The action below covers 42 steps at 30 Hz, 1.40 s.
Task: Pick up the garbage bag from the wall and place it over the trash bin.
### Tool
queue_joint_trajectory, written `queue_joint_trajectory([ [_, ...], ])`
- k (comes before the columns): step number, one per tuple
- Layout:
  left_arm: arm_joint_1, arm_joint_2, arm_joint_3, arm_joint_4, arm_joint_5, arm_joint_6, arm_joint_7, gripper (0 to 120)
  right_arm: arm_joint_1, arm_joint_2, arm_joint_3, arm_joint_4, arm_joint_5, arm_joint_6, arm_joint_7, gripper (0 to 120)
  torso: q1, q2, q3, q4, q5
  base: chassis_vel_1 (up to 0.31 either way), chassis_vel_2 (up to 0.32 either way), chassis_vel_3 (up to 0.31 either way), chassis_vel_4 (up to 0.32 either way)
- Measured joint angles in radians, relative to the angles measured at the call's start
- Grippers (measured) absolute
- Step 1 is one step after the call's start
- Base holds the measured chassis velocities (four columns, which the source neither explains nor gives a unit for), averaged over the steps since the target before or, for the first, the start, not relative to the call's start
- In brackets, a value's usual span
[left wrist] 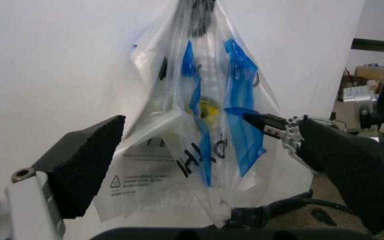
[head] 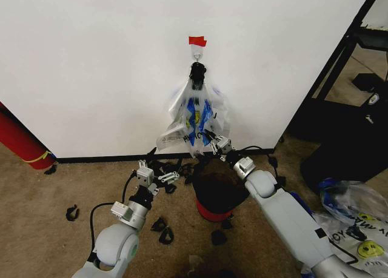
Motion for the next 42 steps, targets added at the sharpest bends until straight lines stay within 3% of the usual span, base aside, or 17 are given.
queue_joint_trajectory([
  [8, 0.001, -0.003, 0.009, 0.000, 0.001, -0.008, 0.000, 100, -0.052, -0.022, 0.047, 0.025, 0.125, 0.001, -0.018, 0, 0.000, 0.000, 0.000, -0.0002, 0.0000, 0.000, 0.000, 0.000, 0.000],
  [15, -0.030, 0.009, 0.037, -0.012, -0.021, -0.075, 0.052, 100, -0.160, -0.034, 0.124, 0.152, 0.566, 0.042, -0.243, 0, 0.000, 0.000, 0.000, -0.0001, 0.0003, 0.000, 0.000, 0.000, 0.000],
  [21, -0.134, 0.013, 0.088, 0.046, 0.109, -0.090, 0.096, 100, -0.185, -0.035, 0.120, 0.171, 0.676, 0.028, -0.265, 0, 0.000, 0.000, 0.000, 0.0003, 0.0003, 0.000, 0.000, 0.000, 0.000],
  [26, -0.256, 0.021, 0.199, 0.102, 0.230, -0.025, 0.009, 100, -0.200, -0.028, 0.114, 0.190, 0.735, 0.021, -0.225, 0, 0.000, 0.000, 0.000, -0.0002, 0.0001, 0.000, 0.000, 0.000, 0.000],
  [30, -0.384, 0.035, 0.335, 0.191, 0.321, 0.083, -0.123, 100, -0.213, -0.011, 0.116, 0.192, 0.775, 0.020, -0.211, 0, 0.000, 0.000, 0.000, -0.0004, 0.0001, 0.000, 0.000, 0.000, 0.000],
  [38, -0.535, 0.026, 0.436, 0.289, 0.344, 0.246, -0.250, 100, -0.239, 0.033, 0.139, 0.220, 0.842, 0.020, -0.193, 0, 0.000, 0.000, 0.000, 0.0001, 0.0001, 0.000, 0.000, 0.000, 0.000],
  [42, -0.592, 0.017, 0.474, 0.327, 0.342, 0.272, -0.276, 98, -0.253, 0.041, 0.149, 0.224, 0.851, 0.020, -0.195, 0, 0.000, 0.000, 0.000, -0.0001, 0.0001, 0.000, 0.000, 0.000, 0.000],
])
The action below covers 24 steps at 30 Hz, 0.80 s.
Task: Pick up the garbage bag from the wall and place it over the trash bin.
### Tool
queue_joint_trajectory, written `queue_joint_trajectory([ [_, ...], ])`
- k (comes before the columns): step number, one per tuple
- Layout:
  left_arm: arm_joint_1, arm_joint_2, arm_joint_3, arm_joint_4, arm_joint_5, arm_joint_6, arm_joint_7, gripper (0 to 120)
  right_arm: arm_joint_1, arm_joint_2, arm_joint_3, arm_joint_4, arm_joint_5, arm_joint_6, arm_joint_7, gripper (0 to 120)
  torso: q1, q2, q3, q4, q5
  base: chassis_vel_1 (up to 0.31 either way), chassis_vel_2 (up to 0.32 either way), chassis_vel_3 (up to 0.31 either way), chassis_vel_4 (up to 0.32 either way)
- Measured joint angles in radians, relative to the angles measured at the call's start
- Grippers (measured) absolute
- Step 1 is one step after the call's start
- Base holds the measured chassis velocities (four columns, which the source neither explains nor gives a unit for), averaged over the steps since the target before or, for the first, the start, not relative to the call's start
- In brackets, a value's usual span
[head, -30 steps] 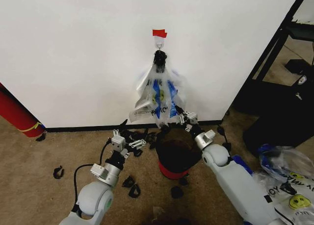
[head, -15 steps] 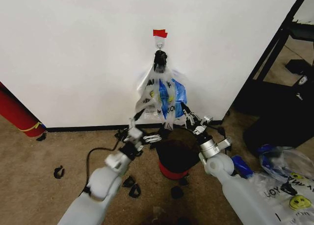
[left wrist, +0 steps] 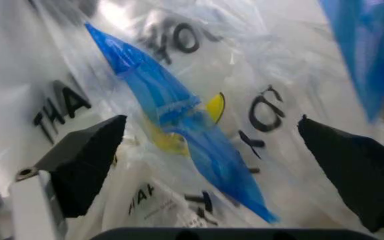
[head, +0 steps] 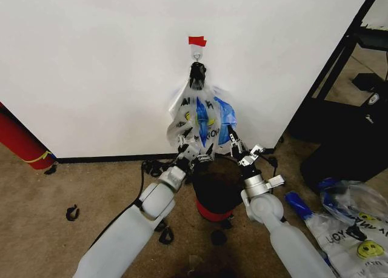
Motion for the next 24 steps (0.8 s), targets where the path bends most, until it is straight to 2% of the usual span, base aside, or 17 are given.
queue_joint_trajectory([
  [6, -0.070, -0.036, 0.060, 0.066, 0.016, 0.040, -0.035, 94, -0.007, 0.015, 0.006, -0.007, -0.008, 0.000, -0.017, 0, 0.000, 0.000, 0.000, 0.0000, 0.0000, 0.000, 0.000, 0.000, 0.000],
  [13, -0.109, -0.058, 0.090, 0.118, 0.117, 0.099, -0.064, 84, -0.010, 0.015, 0.015, -0.001, -0.013, 0.001, -0.020, 0, 0.000, 0.000, 0.000, 0.0000, 0.0000, 0.000, 0.000, 0.000, 0.000],
  [16, -0.113, -0.061, 0.099, 0.131, 0.160, 0.141, -0.102, 72, -0.015, 0.010, 0.020, 0.013, -0.014, 0.001, -0.020, 0, 0.000, 0.000, 0.000, 0.0000, 0.0000, 0.000, 0.000, 0.000, 0.000],
  [20, -0.112, -0.059, 0.109, 0.127, 0.166, 0.204, -0.141, 55, -0.023, -0.001, 0.027, 0.030, -0.018, 0.000, -0.028, 0, 0.000, 0.000, 0.000, 0.0000, 0.0000, 0.000, 0.000, 0.000, 0.000],
  [21, -0.112, -0.059, 0.109, 0.127, 0.166, 0.204, -0.141, 55, -0.023, -0.001, 0.027, 0.030, -0.018, 0.000, -0.028, 0, 0.000, 0.000, 0.000, 0.0000, 0.0000, 0.000, 0.000, 0.000, 0.000],
  [24, -0.112, -0.058, 0.111, 0.126, 0.165, 0.215, -0.144, 43, -0.028, -0.006, 0.031, 0.038, -0.021, 0.000, -0.035, 0, 0.000, 0.000, 0.000, 0.0000, 0.0000, 0.000, 0.000, 0.000, 0.000],
])
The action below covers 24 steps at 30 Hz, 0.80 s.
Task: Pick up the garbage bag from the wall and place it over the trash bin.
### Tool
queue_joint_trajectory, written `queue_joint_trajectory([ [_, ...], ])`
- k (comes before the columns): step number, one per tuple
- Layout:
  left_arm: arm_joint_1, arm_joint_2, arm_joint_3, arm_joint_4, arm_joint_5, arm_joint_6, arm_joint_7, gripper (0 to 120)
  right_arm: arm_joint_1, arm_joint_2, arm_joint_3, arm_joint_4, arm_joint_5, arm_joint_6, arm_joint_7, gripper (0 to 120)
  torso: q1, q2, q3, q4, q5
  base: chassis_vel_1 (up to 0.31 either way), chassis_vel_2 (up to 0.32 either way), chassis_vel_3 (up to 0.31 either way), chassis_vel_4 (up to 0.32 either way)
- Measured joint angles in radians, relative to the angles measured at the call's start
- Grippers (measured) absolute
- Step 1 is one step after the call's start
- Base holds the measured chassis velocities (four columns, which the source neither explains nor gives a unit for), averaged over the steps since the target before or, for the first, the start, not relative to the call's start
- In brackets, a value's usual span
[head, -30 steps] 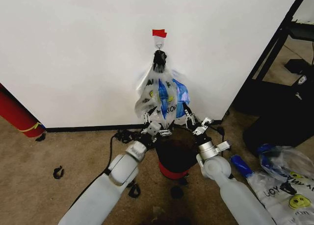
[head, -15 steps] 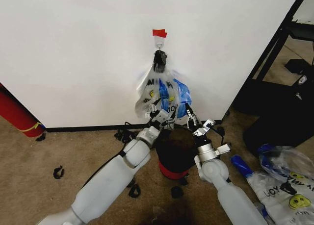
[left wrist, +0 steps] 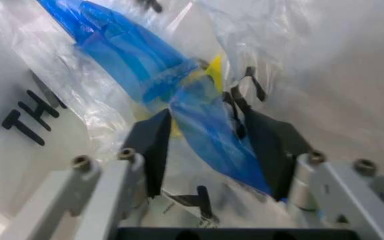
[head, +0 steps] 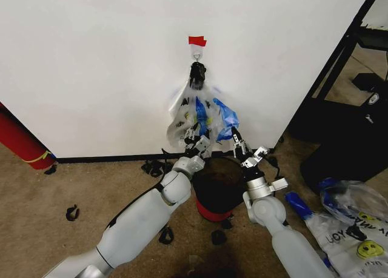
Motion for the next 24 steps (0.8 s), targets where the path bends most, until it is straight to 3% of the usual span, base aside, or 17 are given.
queue_joint_trajectory([
  [4, -0.003, 0.002, 0.001, 0.000, -0.012, 0.000, 0.001, 27, -0.007, -0.006, 0.011, 0.004, -0.011, -0.001, -0.019, 0, 0.000, 0.000, 0.000, 0.0000, 0.0000, 0.000, 0.000, 0.000, 0.000],
  [10, 0.005, 0.003, -0.009, -0.012, -0.042, -0.022, -0.001, 17, -0.014, -0.014, 0.033, -0.002, -0.027, -0.001, -0.041, 0, 0.000, 0.000, 0.000, -0.0001, 0.0000, 0.000, 0.000, 0.000, 0.000],
  [15, 0.027, 0.006, -0.036, -0.052, -0.104, -0.036, -0.012, 0, -0.016, -0.023, 0.053, -0.023, -0.038, 0.000, -0.064, 0, 0.000, 0.000, 0.000, -0.0001, -0.0001, 0.000, 0.000, 0.000, 0.000],
  [24, 0.078, 0.027, -0.085, -0.108, -0.186, -0.084, -0.007, 0, -0.016, -0.032, 0.095, -0.070, -0.061, 0.005, -0.105, 0, 0.000, 0.000, 0.000, 0.0000, -0.0001, 0.000, 0.000, 0.000, 0.000],
])
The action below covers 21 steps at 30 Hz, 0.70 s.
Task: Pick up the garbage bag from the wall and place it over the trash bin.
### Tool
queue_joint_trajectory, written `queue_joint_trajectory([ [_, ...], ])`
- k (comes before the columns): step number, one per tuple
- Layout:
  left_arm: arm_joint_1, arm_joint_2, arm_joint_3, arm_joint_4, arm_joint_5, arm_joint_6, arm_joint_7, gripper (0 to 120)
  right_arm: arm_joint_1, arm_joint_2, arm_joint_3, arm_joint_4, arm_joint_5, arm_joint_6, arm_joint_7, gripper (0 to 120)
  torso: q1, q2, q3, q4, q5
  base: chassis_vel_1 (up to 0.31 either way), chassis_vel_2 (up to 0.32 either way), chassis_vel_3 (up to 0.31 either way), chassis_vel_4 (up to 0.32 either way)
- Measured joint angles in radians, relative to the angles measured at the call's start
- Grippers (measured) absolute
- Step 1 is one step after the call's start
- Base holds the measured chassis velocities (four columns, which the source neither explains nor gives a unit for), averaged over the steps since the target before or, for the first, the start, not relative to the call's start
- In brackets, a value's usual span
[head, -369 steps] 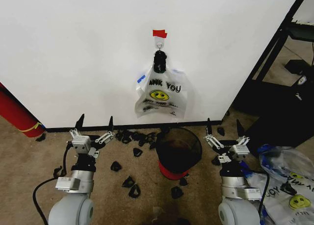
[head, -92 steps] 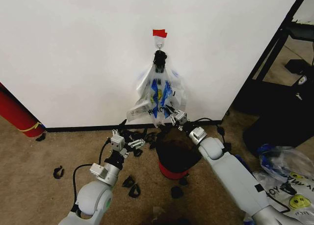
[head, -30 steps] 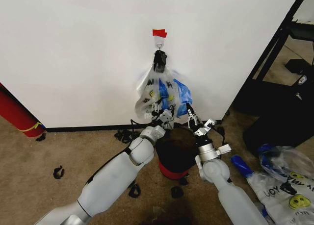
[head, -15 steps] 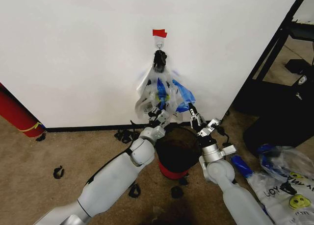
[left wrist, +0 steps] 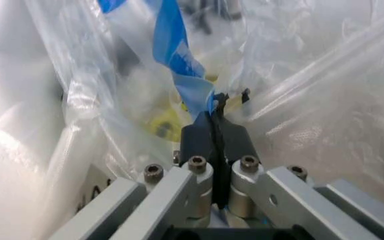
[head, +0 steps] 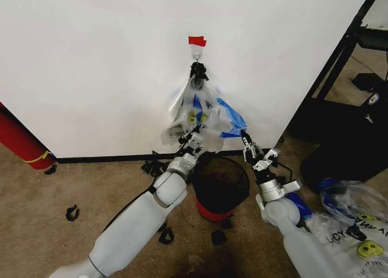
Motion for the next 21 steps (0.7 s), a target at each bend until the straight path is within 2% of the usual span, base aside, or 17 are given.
queue_joint_trajectory([
  [2, 0.005, 0.002, -0.003, -0.007, -0.014, -0.003, 0.001, 0, 0.000, 0.000, 0.003, -0.002, -0.001, 0.001, -0.002, 0, 0.000, 0.000, 0.000, 0.0000, 0.0000, 0.000, 0.000, 0.000, 0.000],
  [8, 0.046, 0.023, -0.031, -0.063, -0.181, -0.083, 0.056, 0, -0.001, 0.005, 0.029, -0.026, -0.019, 0.012, -0.005, 0, 0.000, 0.000, 0.000, 0.0000, 0.0000, 0.000, 0.000, 0.000, 0.000],
  [13, 0.063, 0.035, -0.044, -0.063, -0.238, -0.142, 0.121, 0, -0.007, 0.010, 0.040, -0.025, -0.028, 0.014, -0.011, 0, 0.000, 0.000, 0.000, 0.0000, 0.0000, 0.000, 0.000, 0.000, 0.000],
  [18, 0.065, 0.034, -0.048, -0.054, -0.264, -0.145, 0.127, 0, -0.019, 0.005, 0.045, -0.003, -0.033, 0.014, -0.017, 0, 0.000, 0.000, 0.000, 0.0000, 0.0000, 0.000, 0.000, 0.000, 0.000],
  [19, 0.062, 0.030, -0.048, -0.047, -0.274, -0.139, 0.127, 8, -0.035, -0.004, 0.047, 0.018, -0.040, 0.011, -0.028, 0, 0.000, 0.000, 0.000, -0.0001, 0.0000, 0.000, 0.000, 0.000, 0.000],
  [21, 0.059, 0.029, -0.047, -0.045, -0.277, -0.135, 0.127, 16, -0.043, -0.008, 0.050, 0.028, -0.047, 0.009, -0.037, 0, 0.000, 0.000, 0.000, -0.0001, 0.0000, 0.000, 0.000, 0.000, 0.000],
])
